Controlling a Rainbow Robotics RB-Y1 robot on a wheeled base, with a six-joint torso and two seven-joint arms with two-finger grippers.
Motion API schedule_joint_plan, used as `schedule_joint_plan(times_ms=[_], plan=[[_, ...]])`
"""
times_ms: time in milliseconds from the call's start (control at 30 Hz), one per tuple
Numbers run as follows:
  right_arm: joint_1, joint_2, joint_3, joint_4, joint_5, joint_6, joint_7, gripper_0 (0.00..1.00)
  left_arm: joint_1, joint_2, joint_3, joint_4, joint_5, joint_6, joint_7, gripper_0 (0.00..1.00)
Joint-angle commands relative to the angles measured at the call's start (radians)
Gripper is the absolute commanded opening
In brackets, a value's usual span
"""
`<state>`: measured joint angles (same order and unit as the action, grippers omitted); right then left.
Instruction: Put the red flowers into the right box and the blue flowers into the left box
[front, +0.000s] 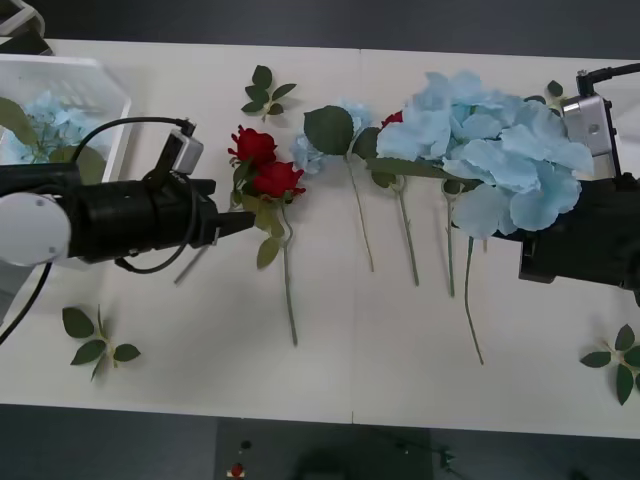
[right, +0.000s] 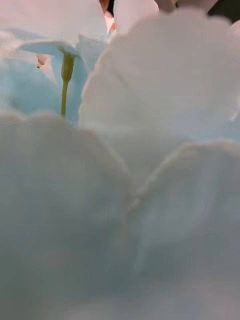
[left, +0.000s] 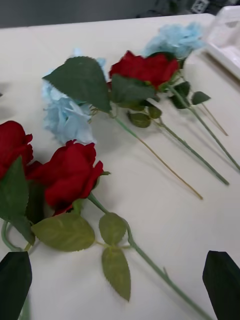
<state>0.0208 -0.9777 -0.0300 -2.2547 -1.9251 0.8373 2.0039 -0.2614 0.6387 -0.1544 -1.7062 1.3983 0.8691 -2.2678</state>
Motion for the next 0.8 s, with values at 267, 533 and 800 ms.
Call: schedule_joint_plan(times_ms=[267, 533, 800], plan=[[-0.105, 0.1, 0.07, 0.003, -0.041, 0.101, 0.374, 0.0, 0.037, -0.002, 0.207, 0.347, 0.533, 0.45, -0.437, 1.0], [-0.259, 0.165, 0.228, 0.109, -0.041, 0.101, 0.438, 0.0, 0.021, -0.172, 0.053, 0.416, 0.749, 0.507, -0.437, 1.0], [-0.371, 0.218, 0.309, 0.219, -0.038, 0.101, 0.461, 0.0, -0.018, -0.324, -0.028, 0.415, 0.775, 0.504, -0.437, 1.0]])
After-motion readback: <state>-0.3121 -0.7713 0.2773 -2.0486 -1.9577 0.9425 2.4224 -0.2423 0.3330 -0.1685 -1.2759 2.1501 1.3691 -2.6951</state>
